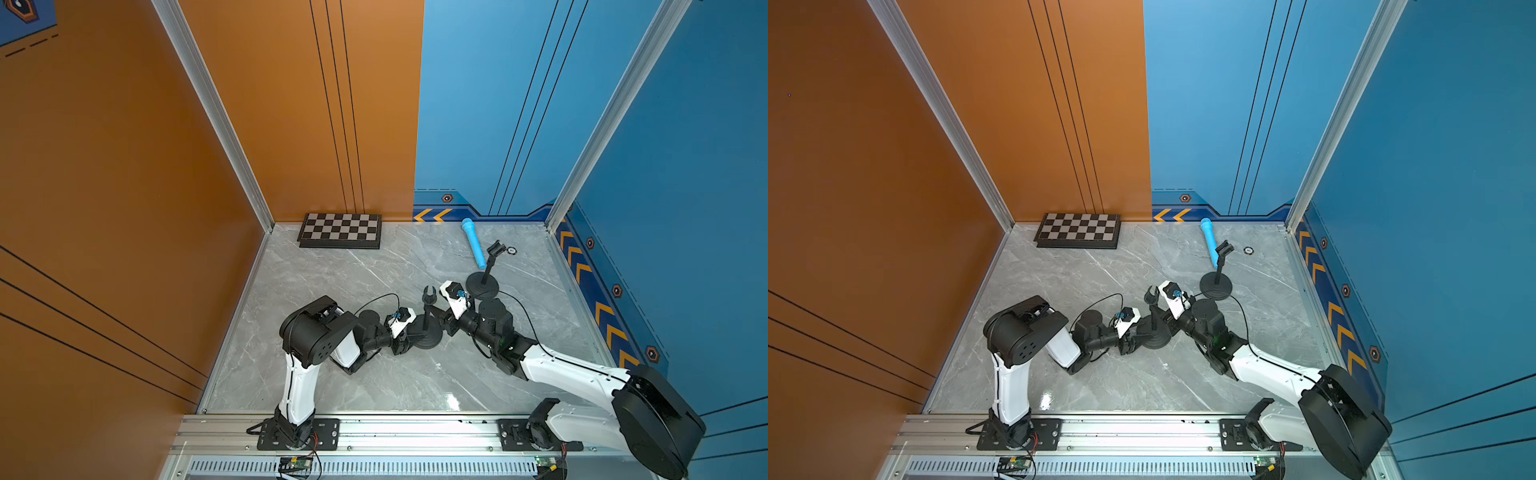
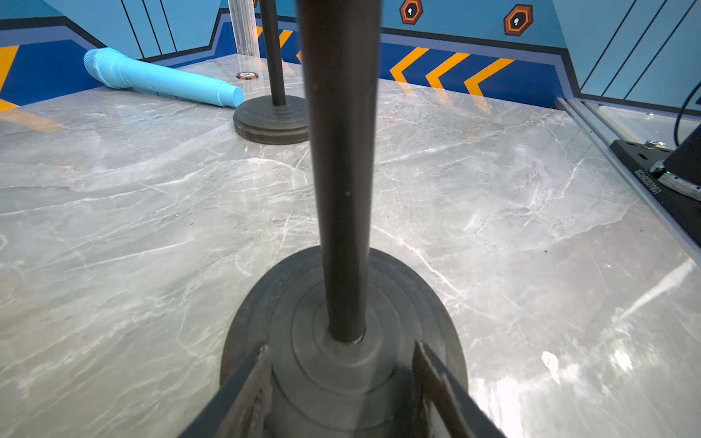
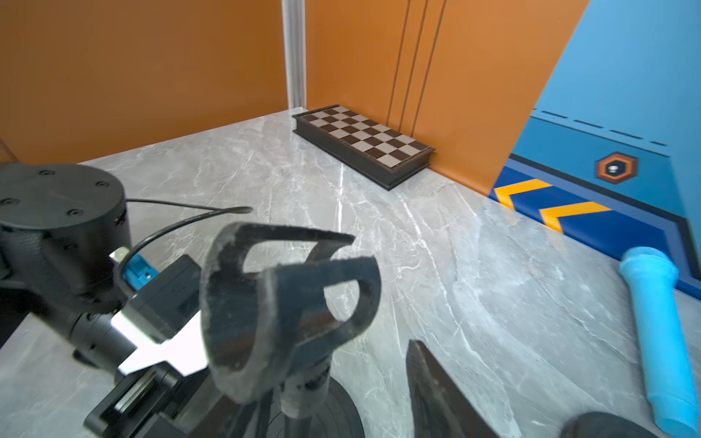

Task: Assemble a microphone stand
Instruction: Screw the microphone stand pole into the microphone stand base.

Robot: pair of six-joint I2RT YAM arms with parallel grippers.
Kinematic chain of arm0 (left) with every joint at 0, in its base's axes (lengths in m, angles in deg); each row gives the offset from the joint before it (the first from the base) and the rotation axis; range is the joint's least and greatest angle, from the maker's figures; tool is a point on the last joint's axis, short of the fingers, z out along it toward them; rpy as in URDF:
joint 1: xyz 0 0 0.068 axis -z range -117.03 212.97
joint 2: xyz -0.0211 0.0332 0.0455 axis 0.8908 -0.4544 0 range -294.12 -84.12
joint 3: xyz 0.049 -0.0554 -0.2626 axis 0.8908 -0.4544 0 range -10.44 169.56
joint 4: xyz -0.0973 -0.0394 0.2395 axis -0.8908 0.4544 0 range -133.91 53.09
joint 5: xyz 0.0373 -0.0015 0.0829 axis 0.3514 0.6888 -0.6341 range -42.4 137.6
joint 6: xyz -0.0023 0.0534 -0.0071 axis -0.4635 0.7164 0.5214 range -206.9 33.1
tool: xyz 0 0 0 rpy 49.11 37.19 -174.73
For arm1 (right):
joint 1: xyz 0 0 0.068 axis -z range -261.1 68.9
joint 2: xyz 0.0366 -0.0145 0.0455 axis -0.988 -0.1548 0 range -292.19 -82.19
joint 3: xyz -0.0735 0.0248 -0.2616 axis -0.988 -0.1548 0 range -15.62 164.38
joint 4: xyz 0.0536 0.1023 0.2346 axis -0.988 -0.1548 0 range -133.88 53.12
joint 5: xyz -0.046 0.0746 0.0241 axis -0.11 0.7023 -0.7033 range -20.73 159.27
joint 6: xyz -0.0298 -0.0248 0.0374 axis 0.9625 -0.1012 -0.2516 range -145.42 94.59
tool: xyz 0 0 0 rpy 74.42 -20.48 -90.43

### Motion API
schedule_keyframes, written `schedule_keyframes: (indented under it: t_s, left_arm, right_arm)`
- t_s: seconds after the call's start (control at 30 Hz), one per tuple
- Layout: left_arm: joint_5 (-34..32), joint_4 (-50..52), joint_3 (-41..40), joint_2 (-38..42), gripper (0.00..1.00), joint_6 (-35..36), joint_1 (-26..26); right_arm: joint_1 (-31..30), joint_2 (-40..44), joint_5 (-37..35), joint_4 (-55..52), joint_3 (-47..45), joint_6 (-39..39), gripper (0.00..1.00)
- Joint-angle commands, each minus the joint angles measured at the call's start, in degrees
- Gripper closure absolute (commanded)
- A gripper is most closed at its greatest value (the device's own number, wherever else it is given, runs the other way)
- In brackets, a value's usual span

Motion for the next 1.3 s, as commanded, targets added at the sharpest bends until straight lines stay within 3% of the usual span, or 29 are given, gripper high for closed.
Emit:
schedule_keyframes:
  t_s: [0.0,0.13,0.37,0.43,0.53,0.67,0.83,1.0,1.1,1.27]
  left_arm:
    - [-0.8,8.21,-2.06,-1.84,0.4,0.04,-0.68]
    - [-1.05,8.22,-2.39,-1.55,0.4,0.35,-0.76]
    - [-0.79,8.23,-2.39,-1.71,0.4,0.45,-0.85]
    - [-0.78,8.21,-2.47,-1.7,0.4,0.49,-0.95]
    - [-0.74,8.21,-2.46,-1.72,0.4,0.48,-0.94]
    - [-0.86,8.22,-2.53,-1.55,0.4,0.35,-1.12]
    - [-0.74,8.21,-2.49,-1.68,0.4,0.19,-1.21]
    - [-1.04,8.21,-2.51,-1.72,0.39,0.17,-1.29]
    - [-0.93,8.21,-2.45,-1.9,0.39,0.07,-1.23]
    - [-1.13,8.21,-2.63,-1.9,0.4,-0.04,-1.21]
  right_arm:
    - [3.62,-1.43,19.77,-10.1,4.82,4.74,0.43]
    - [4.98,-5.98,28.05,-12.56,8.7,6.45,0.41]
    - [5.33,-12.26,29.79,-13.1,13.34,8.06,0.45]
    - [5.44,-13.27,29.12,-12.67,13.85,8.08,0.52]
    - [5.44,-13.87,27.55,-9.57,13.22,6.75,0.75]
    - [5.06,-12.96,22.98,-2.13,8.93,4.54,0.85]
    - [1.98,-11.64,9.87,10.58,1.43,0.57,0.92]
    - [-9.74,-14.81,-21.64,27.0,-5.04,-0.34,0.93]
    - [-14.12,-19.36,-34.91,34.11,-5.28,-1.87,0.96]
    - [-17.41,-21.88,-42.38,35.67,-4.07,-1.89,0.97]
